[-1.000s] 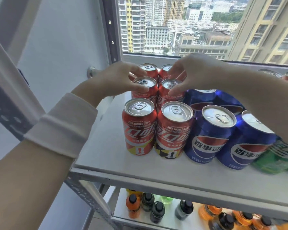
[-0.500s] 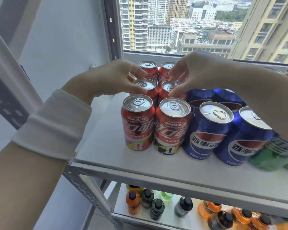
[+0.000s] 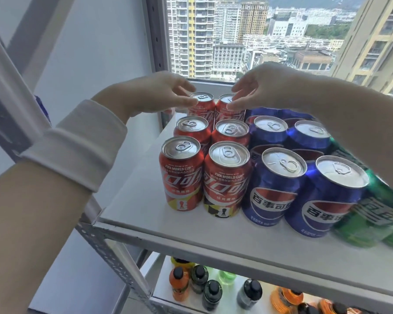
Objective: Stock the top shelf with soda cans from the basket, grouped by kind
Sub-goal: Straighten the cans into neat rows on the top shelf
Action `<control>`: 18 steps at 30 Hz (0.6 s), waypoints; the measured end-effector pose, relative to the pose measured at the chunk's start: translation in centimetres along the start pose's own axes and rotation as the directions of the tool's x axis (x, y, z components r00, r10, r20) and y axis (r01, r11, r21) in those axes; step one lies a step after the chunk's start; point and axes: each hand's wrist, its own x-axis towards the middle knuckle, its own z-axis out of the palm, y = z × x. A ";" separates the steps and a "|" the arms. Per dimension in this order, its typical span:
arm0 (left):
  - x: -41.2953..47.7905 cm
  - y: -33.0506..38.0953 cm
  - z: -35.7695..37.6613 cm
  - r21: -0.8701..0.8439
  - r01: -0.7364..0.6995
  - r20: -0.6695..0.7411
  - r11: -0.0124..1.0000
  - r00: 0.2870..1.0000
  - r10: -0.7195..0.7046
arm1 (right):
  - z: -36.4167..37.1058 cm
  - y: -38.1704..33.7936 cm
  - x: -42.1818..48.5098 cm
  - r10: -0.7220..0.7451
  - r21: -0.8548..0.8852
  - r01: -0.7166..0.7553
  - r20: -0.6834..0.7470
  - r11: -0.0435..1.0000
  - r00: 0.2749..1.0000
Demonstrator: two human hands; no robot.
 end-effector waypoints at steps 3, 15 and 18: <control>3.1 -0.5 0.0 0.057 -0.002 -0.049 0.998 0.999 0.005 | -0.3 0.4 2.6 0.039 -0.053 -0.039 -0.009 0.998 0.999; 8.7 -3.1 1.3 -0.044 -0.028 0.046 0.999 0.999 0.030 | 0.9 1.5 7.7 0.040 -0.249 -0.025 0.054 0.968 0.998; 8.3 -2.7 1.1 -0.011 -0.022 0.060 1.000 0.998 0.023 | 0.8 1.5 7.3 0.027 -0.217 -0.014 0.055 0.976 0.998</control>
